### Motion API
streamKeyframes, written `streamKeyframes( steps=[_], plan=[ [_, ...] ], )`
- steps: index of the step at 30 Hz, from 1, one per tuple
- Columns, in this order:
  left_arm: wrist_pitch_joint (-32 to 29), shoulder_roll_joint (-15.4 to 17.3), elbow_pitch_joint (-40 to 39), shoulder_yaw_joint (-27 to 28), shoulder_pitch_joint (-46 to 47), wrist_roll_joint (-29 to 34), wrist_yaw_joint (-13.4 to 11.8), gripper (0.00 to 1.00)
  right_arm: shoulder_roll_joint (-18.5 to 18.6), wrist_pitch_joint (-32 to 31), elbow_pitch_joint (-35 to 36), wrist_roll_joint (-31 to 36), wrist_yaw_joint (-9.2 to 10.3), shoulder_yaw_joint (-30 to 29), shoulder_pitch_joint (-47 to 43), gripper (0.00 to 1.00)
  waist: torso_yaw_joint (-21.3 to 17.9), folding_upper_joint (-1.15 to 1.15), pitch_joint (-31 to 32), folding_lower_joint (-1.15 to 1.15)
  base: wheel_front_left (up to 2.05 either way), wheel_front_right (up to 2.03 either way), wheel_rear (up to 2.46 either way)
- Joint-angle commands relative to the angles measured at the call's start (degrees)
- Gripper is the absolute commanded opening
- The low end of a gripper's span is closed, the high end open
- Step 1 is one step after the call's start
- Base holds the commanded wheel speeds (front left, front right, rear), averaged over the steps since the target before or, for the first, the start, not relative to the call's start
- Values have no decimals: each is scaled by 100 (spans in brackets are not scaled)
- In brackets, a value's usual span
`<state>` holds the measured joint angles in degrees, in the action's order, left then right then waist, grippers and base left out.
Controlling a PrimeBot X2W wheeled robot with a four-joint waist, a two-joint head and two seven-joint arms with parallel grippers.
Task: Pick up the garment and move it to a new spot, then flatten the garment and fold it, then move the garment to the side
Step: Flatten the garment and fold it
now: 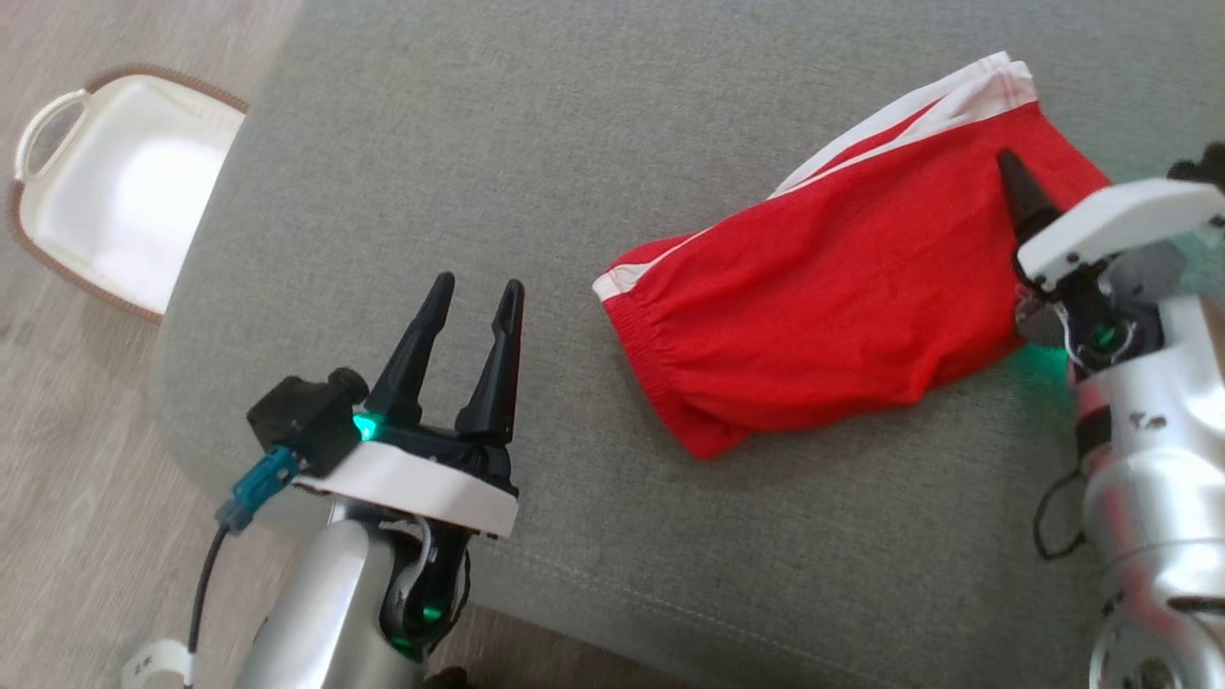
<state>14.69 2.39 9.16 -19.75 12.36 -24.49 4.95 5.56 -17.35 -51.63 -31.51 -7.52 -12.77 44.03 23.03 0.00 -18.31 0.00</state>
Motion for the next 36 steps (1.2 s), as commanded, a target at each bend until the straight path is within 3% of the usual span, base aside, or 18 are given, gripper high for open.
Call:
streamKeyframes(
  steps=[1,2,3,11,22,28,36],
  plan=[
    [30,49,-217,161,192,-54,-56,100,-269,-118,-298,38,3,127,5,100,49,0,-32,0,0,0,0],
    [30,49,-218,162,197,-65,-59,100,-269,-123,-357,61,3,162,77,71,59,0,-40,0,0,0,0],
    [30,49,-217,164,200,-73,-62,100,-269,-87,-378,63,3,214,136,0,65,0,-44,0,0,0,0],
    [30,49,-177,224,141,-50,-83,100,-269,513,-470,-518,3,374,223,0,-82,0,69,0,0,0,0],
    [30,49,-113,403,-22,103,-12,100,-269,1707,-147,-1785,3,606,-359,0,-791,0,517,0,0,0,0],
    [30,49,-82,446,-178,115,-1,100,-267,2130,58,-1879,3,239,-866,0,-1105,0,764,0,0,0,0],
    [30,49,-51,514,-473,161,12,100,-268,2203,362,-1918,3,-247,-1639,0,-1255,0,1086,0,0,0,0]
  ],
)
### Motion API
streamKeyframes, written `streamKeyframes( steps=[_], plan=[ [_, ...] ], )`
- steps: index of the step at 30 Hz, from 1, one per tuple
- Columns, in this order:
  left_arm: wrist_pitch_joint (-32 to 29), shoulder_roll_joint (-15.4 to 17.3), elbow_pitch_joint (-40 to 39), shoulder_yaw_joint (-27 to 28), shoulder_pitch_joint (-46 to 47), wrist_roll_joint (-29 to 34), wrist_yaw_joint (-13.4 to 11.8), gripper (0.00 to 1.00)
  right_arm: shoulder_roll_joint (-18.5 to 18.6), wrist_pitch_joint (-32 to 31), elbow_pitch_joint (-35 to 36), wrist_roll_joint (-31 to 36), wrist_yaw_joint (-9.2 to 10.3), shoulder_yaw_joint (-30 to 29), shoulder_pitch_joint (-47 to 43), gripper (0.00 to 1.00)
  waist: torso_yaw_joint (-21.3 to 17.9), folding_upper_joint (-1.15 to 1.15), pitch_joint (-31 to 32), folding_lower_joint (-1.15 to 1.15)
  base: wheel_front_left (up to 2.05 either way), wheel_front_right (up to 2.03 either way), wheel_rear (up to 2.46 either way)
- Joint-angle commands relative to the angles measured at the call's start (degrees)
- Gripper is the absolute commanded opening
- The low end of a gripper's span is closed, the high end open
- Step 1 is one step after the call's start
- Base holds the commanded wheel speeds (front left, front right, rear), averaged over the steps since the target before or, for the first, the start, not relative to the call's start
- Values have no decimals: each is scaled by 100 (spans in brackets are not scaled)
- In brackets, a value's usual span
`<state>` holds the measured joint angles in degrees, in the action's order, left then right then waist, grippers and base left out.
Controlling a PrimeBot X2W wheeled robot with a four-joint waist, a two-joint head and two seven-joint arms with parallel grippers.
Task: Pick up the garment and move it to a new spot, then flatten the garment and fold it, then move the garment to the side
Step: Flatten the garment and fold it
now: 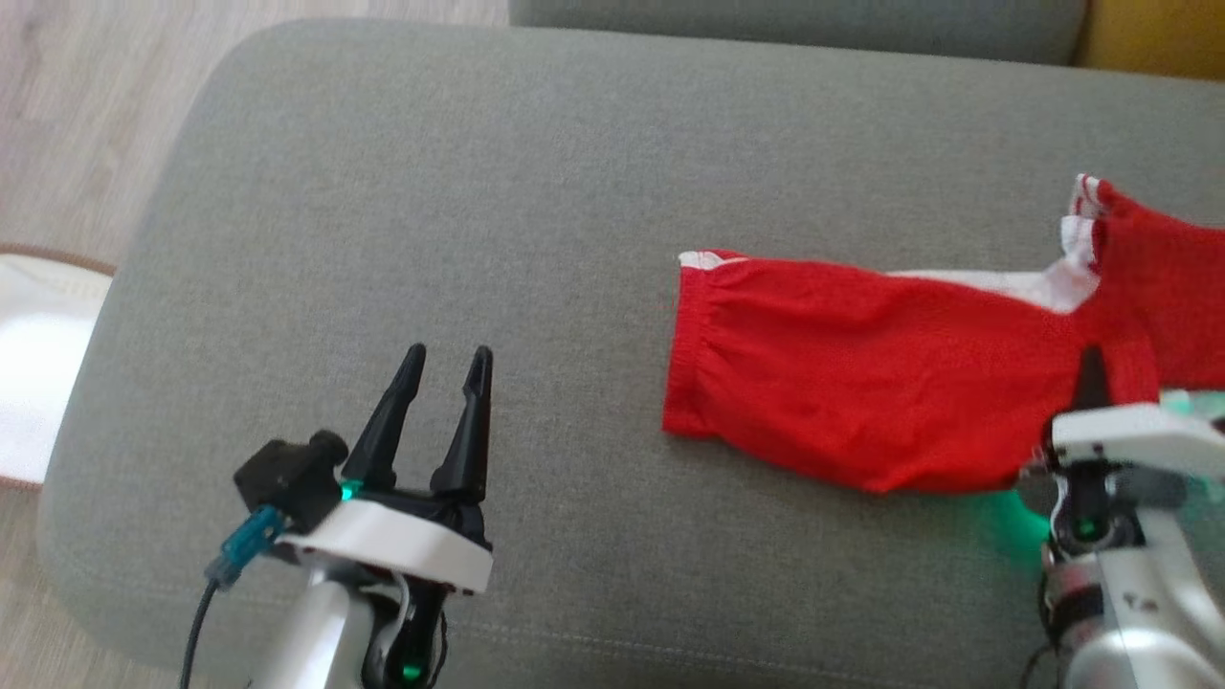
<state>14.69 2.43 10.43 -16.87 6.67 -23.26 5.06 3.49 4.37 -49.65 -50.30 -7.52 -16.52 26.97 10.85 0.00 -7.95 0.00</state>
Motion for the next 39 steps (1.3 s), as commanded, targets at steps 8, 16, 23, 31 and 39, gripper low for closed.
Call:
streamKeyframes(
  steps=[8,16,23,31,39],
  plan=[
    [30,44,-161,236,-102,95,42,100,-60,75,414,-322,3,297,-316,0,-100,0,193,0,0,0,0],
    [30,44,-124,193,-127,134,65,100,-61,52,682,-507,3,789,-348,0,-33,0,326,0,0,0,0],
    [30,44,-83,229,-243,167,79,100,-61,6,1373,-1108,3,1667,-575,0,54,0,524,0,0,0,0],
    [30,44,-74,208,-305,171,71,100,-61,223,1963,-1843,3,2935,-677,0,193,0,641,0,0,0,0],
    [30,44,-89,143,-279,146,52,100,-61,618,1825,-2313,3,4180,-342,0,479,0,556,0,0,0,0]
  ],
)
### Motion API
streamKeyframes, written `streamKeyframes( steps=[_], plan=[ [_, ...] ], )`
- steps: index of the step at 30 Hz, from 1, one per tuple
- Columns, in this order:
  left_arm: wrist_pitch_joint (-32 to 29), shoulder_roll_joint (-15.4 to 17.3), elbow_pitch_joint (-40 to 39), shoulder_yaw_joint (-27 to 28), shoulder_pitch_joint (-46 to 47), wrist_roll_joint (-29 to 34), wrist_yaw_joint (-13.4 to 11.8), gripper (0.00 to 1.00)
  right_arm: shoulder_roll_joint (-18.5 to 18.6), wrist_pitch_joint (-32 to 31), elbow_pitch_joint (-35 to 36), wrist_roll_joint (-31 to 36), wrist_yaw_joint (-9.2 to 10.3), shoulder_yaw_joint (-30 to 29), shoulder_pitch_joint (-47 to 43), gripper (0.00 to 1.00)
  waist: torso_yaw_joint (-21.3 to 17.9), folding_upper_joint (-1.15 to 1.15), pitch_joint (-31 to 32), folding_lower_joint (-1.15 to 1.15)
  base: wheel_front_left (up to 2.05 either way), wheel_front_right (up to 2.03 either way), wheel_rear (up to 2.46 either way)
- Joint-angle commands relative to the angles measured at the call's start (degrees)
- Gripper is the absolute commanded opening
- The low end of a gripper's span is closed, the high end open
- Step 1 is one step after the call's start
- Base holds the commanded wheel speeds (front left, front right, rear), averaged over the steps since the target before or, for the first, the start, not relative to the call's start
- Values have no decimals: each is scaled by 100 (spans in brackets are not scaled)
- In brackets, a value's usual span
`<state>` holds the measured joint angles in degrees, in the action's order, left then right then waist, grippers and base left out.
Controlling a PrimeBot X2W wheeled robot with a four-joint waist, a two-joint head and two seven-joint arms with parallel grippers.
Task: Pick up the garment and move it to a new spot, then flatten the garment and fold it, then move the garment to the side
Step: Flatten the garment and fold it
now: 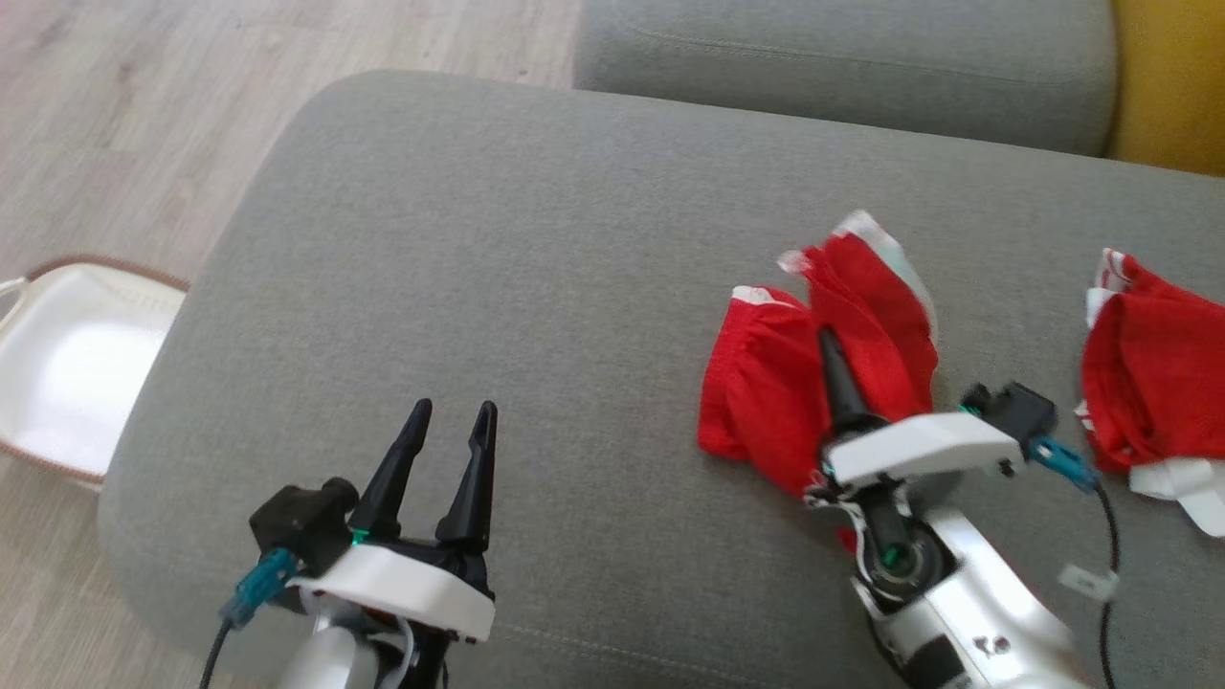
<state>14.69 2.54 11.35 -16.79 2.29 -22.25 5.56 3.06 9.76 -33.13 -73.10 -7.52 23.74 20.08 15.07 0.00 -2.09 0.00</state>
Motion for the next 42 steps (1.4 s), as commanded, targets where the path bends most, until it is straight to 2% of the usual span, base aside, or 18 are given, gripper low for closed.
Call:
streamKeyframes(
  steps=[1,9,10,11,20,26,34,38,42],
  plan=[
    [30,33,-180,133,163,41,-2,100,-18,125,132,-68,3,287,401,0,93,0,-41,0,0,0,0],
    [30,33,-171,78,216,-19,-29,100,-18,369,-498,-274,3,1027,813,0,349,0,-144,0,0,0,0],
    [30,33,-174,77,222,-32,-39,100,-18,408,-695,-296,3,1168,898,82,385,0,-167,0,0,0,0],
    [30,33,-177,76,225,-37,-42,100,-18,422,-804,-318,3,1234,936,100,400,0,-181,0,0,0,0],
    [30,33,-219,29,286,-96,-71,100,-18,444,-1210,-388,3,2053,1230,100,444,0,-348,0,0,0,0],
    [30,33,-210,-17,369,-136,-89,100,-18,123,-1436,-491,3,2799,1394,100,450,0,-417,0,0,0,0],
    [30,33,-174,41,394,-140,-106,100,-18,147,-1648,-738,3,3283,1570,100,331,0,-357,0,0,0,0],
    [31,33,-195,137,369,-108,-105,100,-18,383,-1832,-515,3,3380,1797,100,152,0,-262,0,0,0,0],
    [31,33,-297,274,350,-87,-96,100,-11,513,-2187,195,3,3263,2142,100,-100,0,-163,0,0,0,0]
  ],
)
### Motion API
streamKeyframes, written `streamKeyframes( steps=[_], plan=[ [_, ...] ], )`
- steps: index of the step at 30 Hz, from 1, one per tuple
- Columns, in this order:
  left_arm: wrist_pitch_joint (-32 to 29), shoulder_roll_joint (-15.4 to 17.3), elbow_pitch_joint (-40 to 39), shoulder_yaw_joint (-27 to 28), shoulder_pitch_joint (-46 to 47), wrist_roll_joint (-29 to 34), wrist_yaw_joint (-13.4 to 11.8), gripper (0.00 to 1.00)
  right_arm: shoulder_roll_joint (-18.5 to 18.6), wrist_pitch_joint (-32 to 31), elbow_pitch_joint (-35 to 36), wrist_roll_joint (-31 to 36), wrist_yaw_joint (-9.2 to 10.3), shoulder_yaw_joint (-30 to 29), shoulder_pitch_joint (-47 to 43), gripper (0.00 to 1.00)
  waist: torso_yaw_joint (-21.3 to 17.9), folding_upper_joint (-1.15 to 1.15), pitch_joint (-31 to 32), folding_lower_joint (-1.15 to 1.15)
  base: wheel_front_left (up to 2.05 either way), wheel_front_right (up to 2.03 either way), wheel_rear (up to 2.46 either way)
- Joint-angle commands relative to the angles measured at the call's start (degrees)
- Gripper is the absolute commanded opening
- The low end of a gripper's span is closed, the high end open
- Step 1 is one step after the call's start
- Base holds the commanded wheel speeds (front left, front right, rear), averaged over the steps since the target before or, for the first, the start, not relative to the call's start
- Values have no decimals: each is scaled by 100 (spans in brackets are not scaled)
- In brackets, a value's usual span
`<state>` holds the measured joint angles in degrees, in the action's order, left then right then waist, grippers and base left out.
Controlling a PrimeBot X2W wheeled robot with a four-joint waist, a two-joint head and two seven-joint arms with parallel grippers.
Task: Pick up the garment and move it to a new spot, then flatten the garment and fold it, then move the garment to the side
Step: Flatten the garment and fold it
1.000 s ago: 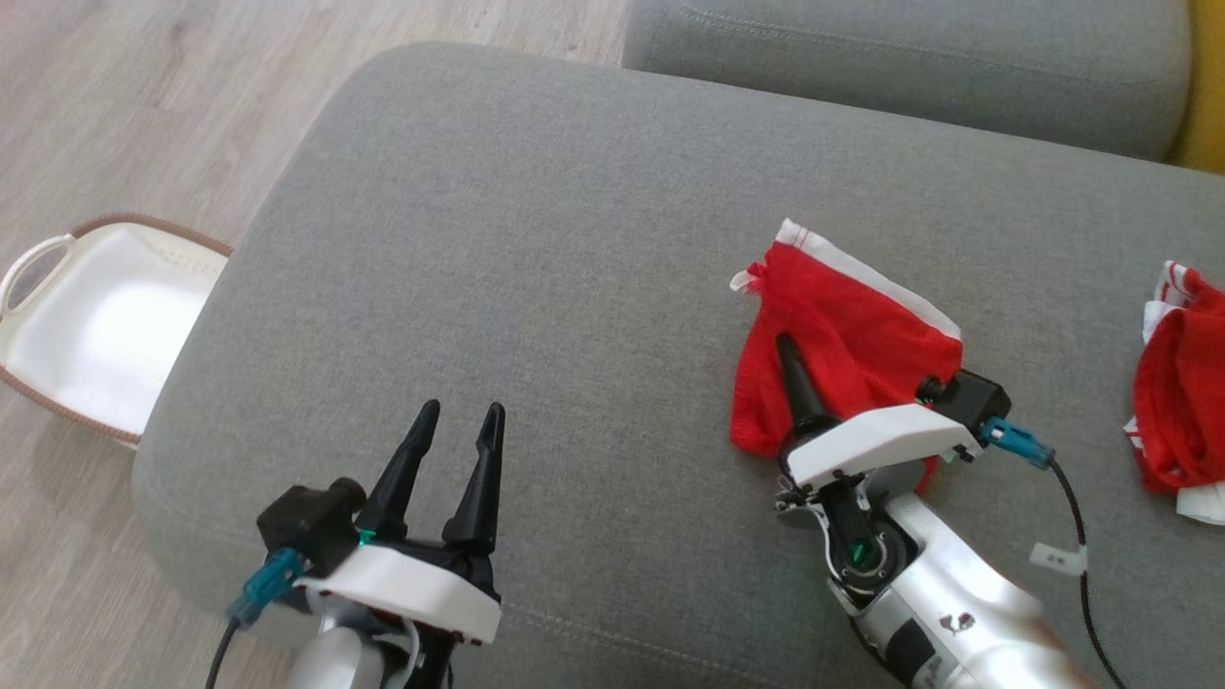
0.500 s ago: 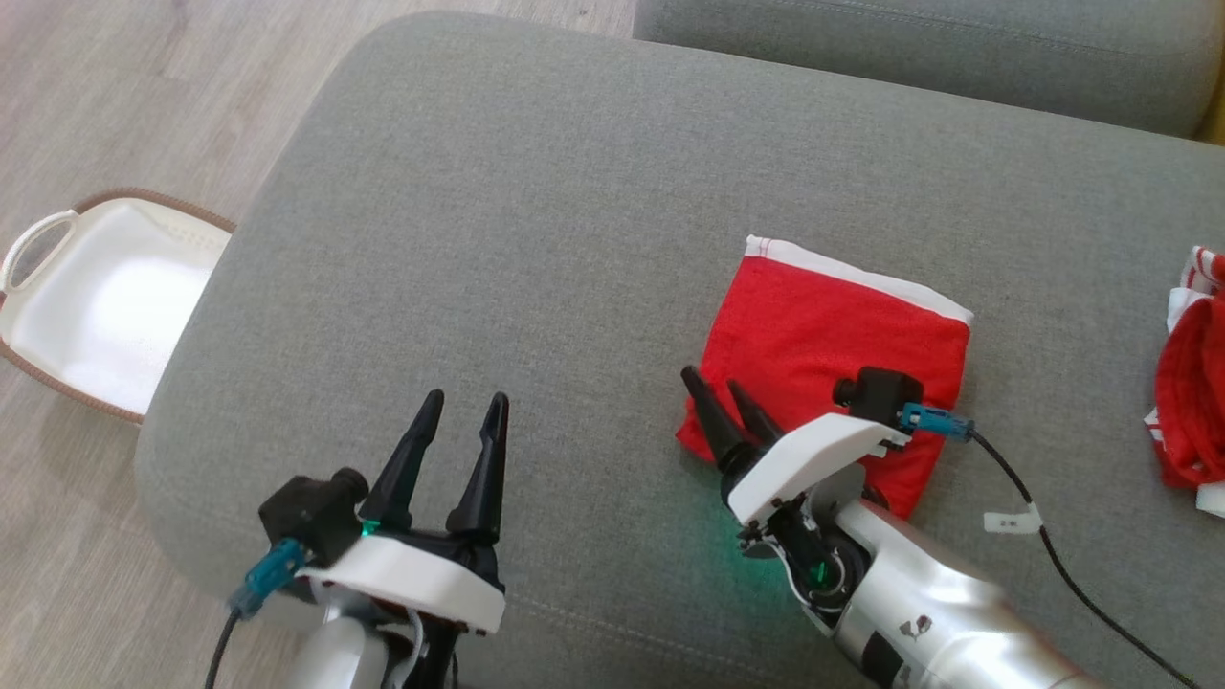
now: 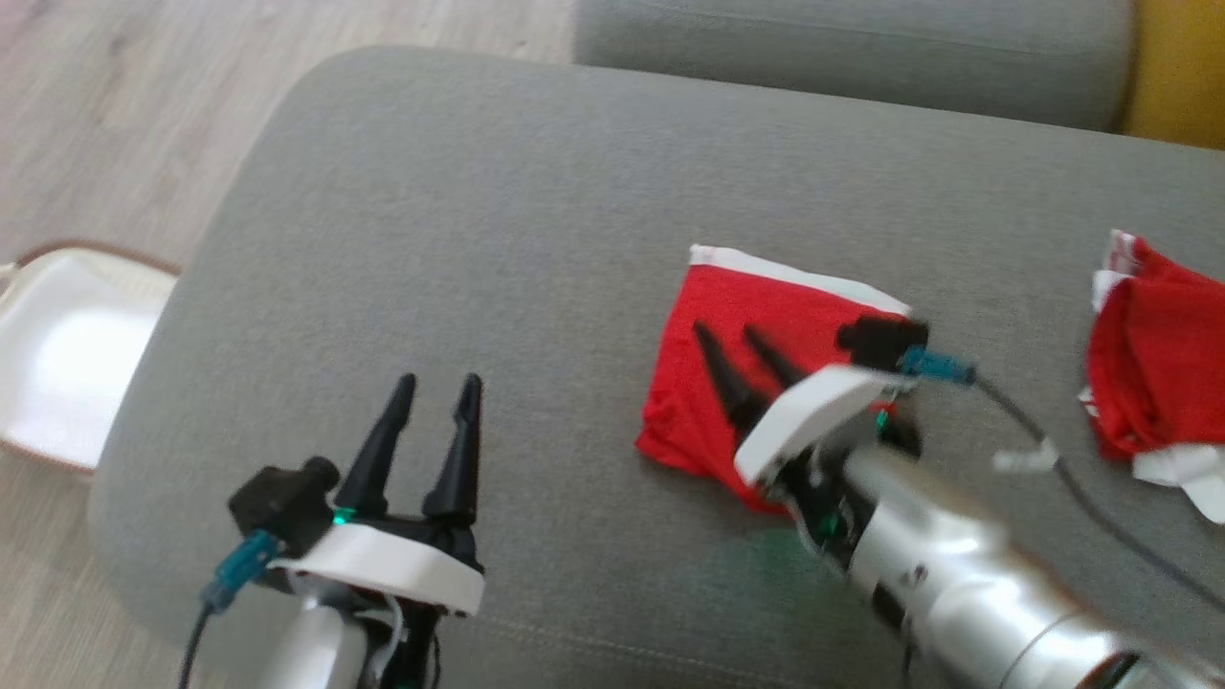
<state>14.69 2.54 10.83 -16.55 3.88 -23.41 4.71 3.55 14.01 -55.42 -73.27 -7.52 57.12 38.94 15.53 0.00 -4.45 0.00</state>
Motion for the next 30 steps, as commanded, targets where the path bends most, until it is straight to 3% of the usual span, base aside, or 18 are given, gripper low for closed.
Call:
streamKeyframes(
  steps=[1,5,10,16,21,30],
  plan=[
    [31,33,-285,296,188,9,-12,100,-26,92,1,480,3,-274,372,100,-223,0,90,0,0,0,0],
    [31,33,-472,435,211,25,-9,100,275,96,272,1933,3,-1409,433,100,-507,0,128,0,0,0,0],
    [31,33,-703,553,285,-3,5,100,477,97,1425,4229,3,-3220,-440,100,-787,0,126,0,0,0,0],
    [31,33,-840,592,333,4,27,100,72,98,3016,6295,3,-4904,-1969,100,-1010,0,94,0,0,0,0],
    [31,33,-798,591,309,40,61,100,-53,98,3661,6836,3,-5377,-2646,100,-1100,0,80,0,0,0,0],
    [31,33,-675,561,205,76,119,100,-66,98,4046,6604,3,-5397,-3219,100,-1193,0,70,0,0,0,0]
  ],
)
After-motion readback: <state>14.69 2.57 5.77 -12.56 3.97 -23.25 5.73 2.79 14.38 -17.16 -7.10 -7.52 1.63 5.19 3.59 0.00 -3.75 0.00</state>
